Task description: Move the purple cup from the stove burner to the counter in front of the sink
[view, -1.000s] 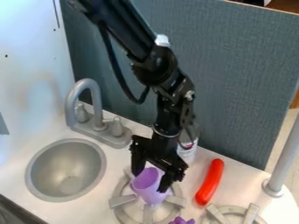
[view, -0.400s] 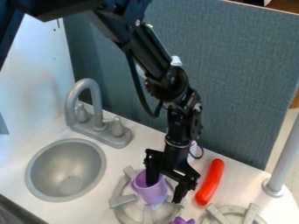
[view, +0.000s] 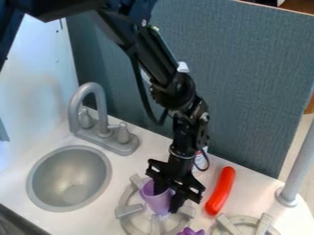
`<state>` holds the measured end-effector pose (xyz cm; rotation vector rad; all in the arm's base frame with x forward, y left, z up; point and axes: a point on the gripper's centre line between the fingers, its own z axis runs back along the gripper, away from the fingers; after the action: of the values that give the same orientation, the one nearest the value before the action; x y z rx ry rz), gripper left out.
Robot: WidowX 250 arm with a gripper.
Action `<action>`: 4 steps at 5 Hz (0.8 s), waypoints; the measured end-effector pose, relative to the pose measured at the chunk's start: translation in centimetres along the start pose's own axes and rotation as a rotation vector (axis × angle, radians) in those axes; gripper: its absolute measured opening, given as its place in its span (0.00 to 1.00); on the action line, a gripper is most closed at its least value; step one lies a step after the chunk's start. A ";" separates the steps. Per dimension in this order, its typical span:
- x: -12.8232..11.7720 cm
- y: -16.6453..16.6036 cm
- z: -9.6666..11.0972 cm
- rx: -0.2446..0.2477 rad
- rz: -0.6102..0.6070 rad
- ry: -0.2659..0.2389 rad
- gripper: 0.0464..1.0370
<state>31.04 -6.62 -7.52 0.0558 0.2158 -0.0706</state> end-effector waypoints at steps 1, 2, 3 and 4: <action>-0.2 0.5 0.9 0.027 0.020 -0.025 0.15; -1.1 1.1 1.5 0.048 0.033 -0.041 0.06; -2.3 1.7 3.8 0.059 0.043 -0.097 0.05; -4.5 4.4 3.7 0.117 0.141 -0.064 0.05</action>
<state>27.79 -2.15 -2.75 0.1845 0.1433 0.0556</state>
